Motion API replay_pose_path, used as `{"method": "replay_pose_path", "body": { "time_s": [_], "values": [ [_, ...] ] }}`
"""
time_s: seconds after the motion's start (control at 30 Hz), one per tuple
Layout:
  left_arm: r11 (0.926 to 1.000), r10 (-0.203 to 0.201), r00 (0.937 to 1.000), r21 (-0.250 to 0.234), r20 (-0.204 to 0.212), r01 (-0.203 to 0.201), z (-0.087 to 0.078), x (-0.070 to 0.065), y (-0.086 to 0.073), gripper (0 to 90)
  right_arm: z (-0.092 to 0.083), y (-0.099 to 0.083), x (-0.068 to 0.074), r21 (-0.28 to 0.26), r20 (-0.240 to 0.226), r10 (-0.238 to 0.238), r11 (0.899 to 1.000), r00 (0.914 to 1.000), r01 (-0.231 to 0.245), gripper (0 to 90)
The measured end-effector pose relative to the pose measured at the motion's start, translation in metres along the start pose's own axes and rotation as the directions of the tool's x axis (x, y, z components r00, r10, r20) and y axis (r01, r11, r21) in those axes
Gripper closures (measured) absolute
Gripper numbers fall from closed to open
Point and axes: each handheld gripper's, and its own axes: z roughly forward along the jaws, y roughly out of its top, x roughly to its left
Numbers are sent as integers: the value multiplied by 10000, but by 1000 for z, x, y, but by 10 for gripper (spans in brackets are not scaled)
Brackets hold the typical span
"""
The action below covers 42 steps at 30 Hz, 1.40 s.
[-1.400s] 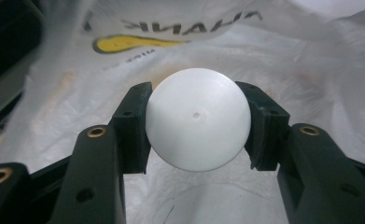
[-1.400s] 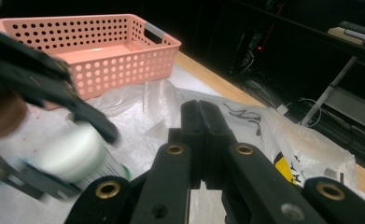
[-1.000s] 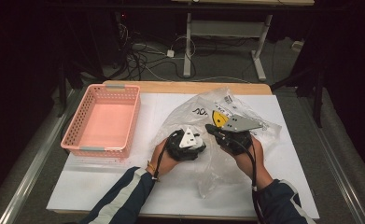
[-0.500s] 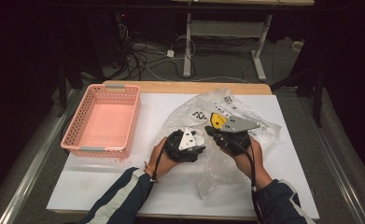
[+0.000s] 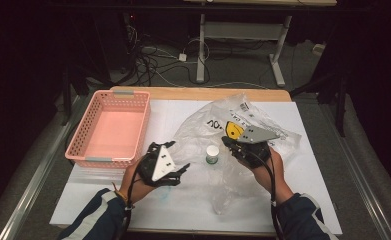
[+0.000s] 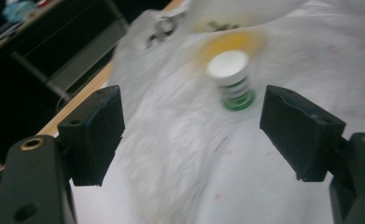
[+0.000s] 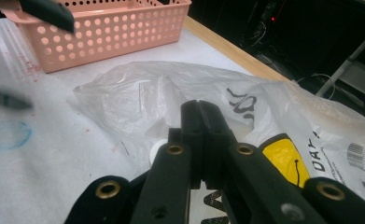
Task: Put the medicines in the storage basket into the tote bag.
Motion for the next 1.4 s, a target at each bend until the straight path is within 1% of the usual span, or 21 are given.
{"method": "replay_pose_path", "body": {
  "time_s": [0.03, 0.1, 0.2, 0.23, 0.33, 0.47, 0.57, 0.67, 0.8, 0.9, 1.0, 1.03, 1.07, 1.13, 1.17, 1.2, 1.27, 1.3, 1.33, 1.37, 1.4],
  "values": [
    [9998, -32, 10000, 215, -68, 33, 2, 2, -4, 215, 0, 0, 0, 10, 34, 19, 10000, 10000, -19, 900],
    [9984, 188, 9996, 533, -217, -177, 7, 1, -7, 214, -1, 0, 0, 20, 46, 26, 10000, 10000, -26, 900],
    [9953, 55, 10000, 963, 1, -55, 17, 1, -11, 214, -3, -1, 1, 66, 63, 18, 10000, 10000, -18, 900],
    [9936, 173, 9998, 1118, 45, -177, 21, -1, -12, 214, -3, -2, 1, 60, 22, -41, 10000, 10000, 41, 900],
    [9916, 136, 9999, 1284, 107, -148, 29, -2, -11, 214, -5, -1, 2, 8, -40, -125, 9999, 9999, 125, 900],
    [9864, 411, 9992, 1592, -28, -401, 39, -3, -13, 214, -7, 0, 3, -64, -92, -131, 9999, 9999, 130, 900],
    [9824, 164, 9999, 1859, -35, -154, 47, 1, -17, 214, -9, 2, 4, -144, -65, -112, 9998, 9999, 111, 900],
    [9776, 180, 9997, 2101, -161, -142, 53, 1, -19, 215, -9, 2, 4, -145, -42, -152, 9998, 9999, 152, 900],
    [9714, 29, 9999, 2374, -122, 1, 57, 4, -22, 215, -10, 1, 2, -144, 35, -144, 9998, 9999, 144, 900],
    [9629, -432, 9986, 2676, 290, 339, 62, 7, -25, 231, -10, -1, -1, -106, 150, -45, 9999, 9999, 47, 900],
    [9496, -552, 9961, 3119, 684, 312, 69, 8, -29, 268, -10, -2, -4, -79, 149, 52, 10000, 9999, -51, 900],
    [9488, -629, 9952, 3139, 751, 362, 71, 9, -30, 270, -10, -2, -4, -75, 159, 36, 10000, 9999, -35, 900],
    [9511, -835, 9923, 3044, 916, 519, 72, 11, -31, 282, -10, -2, -4, -68, 160, 34, 10000, 9999, -33, 900],
    [9503, -1019, 9881, 3050, 1149, 625, 74, 14, -32, 327, -9, -2, -3, -34, 144, -27, 10000, 9999, 27, 900],
    [9509, -1119, 9845, 3023, 1349, 666, 74, 15, -32, 430, -8, -2, -2, 1, 128, -52, 10000, 9999, 52, 886],
    [9516, -1285, 9766, 2987, 1723, 725, 75, 16, -33, 430, -8, -2, -2, 1, 128, -52, 10000, 9999, 52, 886],
    [9472, -1562, 9645, 3092, 2128, 852, 76, 18, -32, 613, -6, -3, -2, 65, 114, -58, 10000, 9999, 58, 872],
    [9460, -1603, 9598, 3135, 2303, 827, 77, 18, -31, 668, -5, -3, -2, 79, 120, -59, 10000, 9999, 58, 858],
    [9448, -1626, 9561, 3177, 2436, 798, 77, 18, -31, 668, -5, -3, -2, 79, 120, -59, 10000, 9999, 58, 858],
    [9451, -1589, 9544, 3187, 2529, 729, 77, 17, -30, 763, -5, -4, -1, 105, 118, -54, 9999, 9999, 53, 843],
    [9458, -1545, 9523, 3182, 2632, 655, 77, 16, -29, 763, -5, -4, -1, 105, 118, -54, 9999, 9999, 53, 843]
  ]
}}
